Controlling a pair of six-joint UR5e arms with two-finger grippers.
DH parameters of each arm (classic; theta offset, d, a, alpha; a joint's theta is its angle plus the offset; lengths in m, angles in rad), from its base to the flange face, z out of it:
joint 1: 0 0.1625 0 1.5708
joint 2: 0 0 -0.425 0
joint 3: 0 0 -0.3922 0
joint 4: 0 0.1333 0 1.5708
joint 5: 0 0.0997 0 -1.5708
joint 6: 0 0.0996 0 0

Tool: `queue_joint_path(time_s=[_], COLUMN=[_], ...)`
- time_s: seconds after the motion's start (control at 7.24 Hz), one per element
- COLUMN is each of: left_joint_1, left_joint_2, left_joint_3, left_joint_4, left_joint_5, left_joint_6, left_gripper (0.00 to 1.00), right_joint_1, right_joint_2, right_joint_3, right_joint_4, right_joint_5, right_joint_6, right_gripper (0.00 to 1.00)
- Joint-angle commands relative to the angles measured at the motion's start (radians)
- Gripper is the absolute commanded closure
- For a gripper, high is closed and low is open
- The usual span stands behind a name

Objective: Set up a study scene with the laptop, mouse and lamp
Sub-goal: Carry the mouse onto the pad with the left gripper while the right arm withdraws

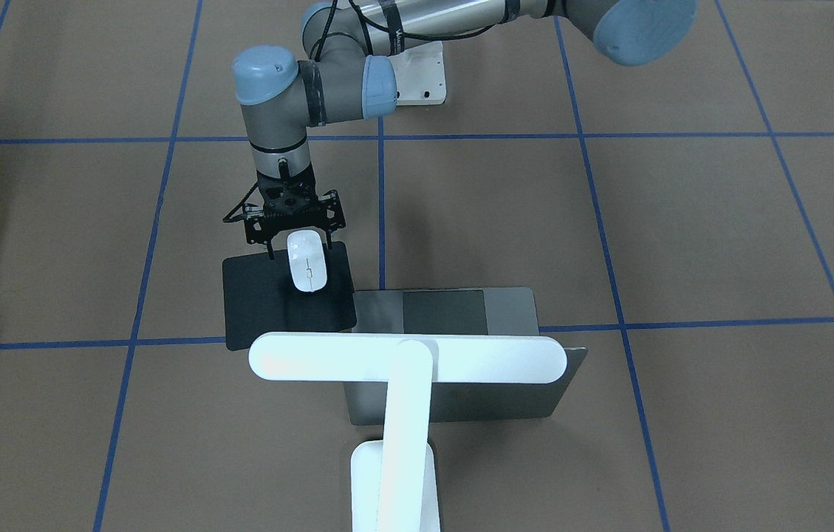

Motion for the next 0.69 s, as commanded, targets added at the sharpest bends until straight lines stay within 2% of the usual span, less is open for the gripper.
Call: queue_joint_path(time_s=[0.0,0.14,0.28,0.41,0.55], left_joint_1=[-0.046,-0.079,-0.131,-0.181,-0.224], left_joint_2=[0.105,0.214,0.317,0.368,0.418], left_joint_3=[-0.28,-0.525,-0.722,-0.785,-0.806], left_joint_4=[0.159,0.308,0.435,0.491,0.516], left_joint_5=[-0.09,-0.161,-0.227,-0.28,-0.323], left_joint_6=[0.072,0.127,0.21,0.253,0.314], left_gripper=[0.01,0.01,0.01,0.01,0.01], right_joint_1=[0.011,0.022,0.027,0.031,0.031], right_joint_2=[0.015,0.018,0.026,0.026,0.026], right_joint_3=[-0.001,-0.001,-0.009,-0.011,-0.011], right_joint_4=[0.001,0.001,-0.001,-0.001,-0.001], right_joint_5=[-0.003,-0.003,-0.003,-0.002,-0.003], right_joint_6=[0.0,0.0,0.002,0.024,0.048], right_gripper=[0.0,0.0,0.0,0.0,0.0])
